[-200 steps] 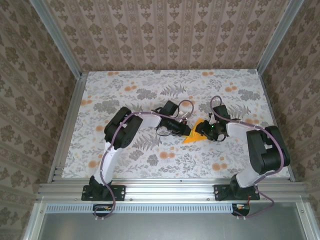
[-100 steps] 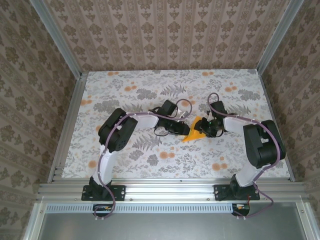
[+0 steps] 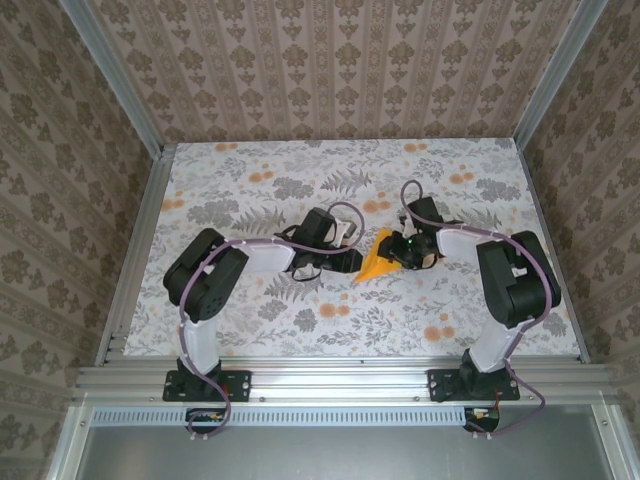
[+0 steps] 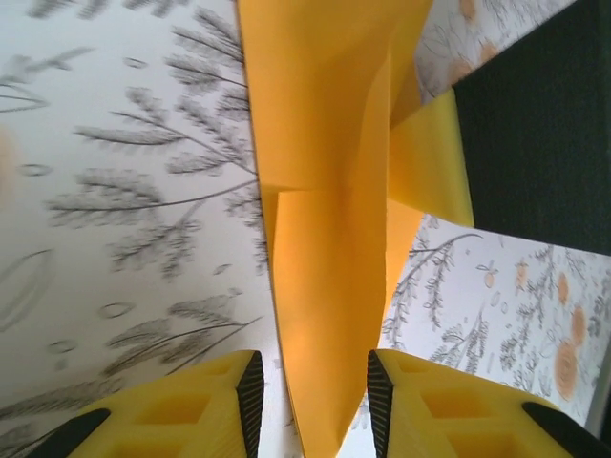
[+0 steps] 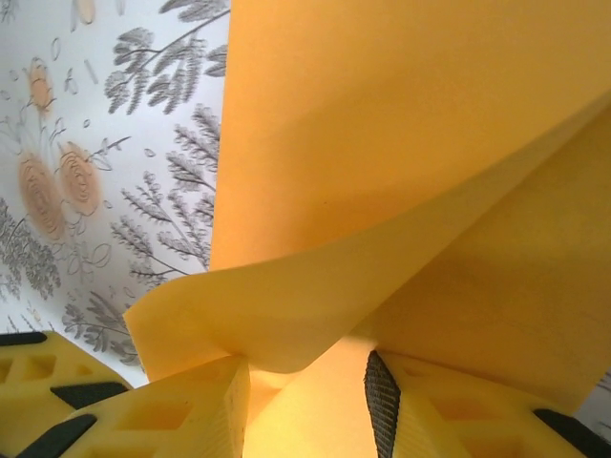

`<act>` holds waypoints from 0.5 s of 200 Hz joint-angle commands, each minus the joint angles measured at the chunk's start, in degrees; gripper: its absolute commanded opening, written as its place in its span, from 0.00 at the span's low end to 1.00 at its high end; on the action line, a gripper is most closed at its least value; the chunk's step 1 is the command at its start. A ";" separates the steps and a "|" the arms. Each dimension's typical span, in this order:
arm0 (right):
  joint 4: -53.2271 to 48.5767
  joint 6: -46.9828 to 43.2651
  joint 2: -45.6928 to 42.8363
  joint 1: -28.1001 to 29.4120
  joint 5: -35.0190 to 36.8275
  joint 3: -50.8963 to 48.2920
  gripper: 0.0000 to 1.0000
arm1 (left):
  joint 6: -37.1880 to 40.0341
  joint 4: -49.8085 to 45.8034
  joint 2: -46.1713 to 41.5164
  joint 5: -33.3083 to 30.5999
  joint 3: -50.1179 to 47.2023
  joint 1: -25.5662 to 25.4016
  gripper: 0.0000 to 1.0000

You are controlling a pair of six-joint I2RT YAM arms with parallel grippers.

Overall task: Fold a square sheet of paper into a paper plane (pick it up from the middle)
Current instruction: Fourth fold the wing at the center of the table.

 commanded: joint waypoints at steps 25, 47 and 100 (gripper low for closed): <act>-7.13 -7.57 5.01 2.11 -2.68 5.58 0.41 | -5.06 8.87 -2.84 -1.49 -3.94 1.78 0.39; -8.75 -7.77 5.68 2.37 -1.27 6.64 0.41 | -5.68 10.33 -1.73 1.48 -3.94 1.74 0.39; -11.51 -4.18 6.69 2.49 2.71 8.09 0.41 | -3.77 12.99 -0.22 3.47 -4.33 1.06 0.41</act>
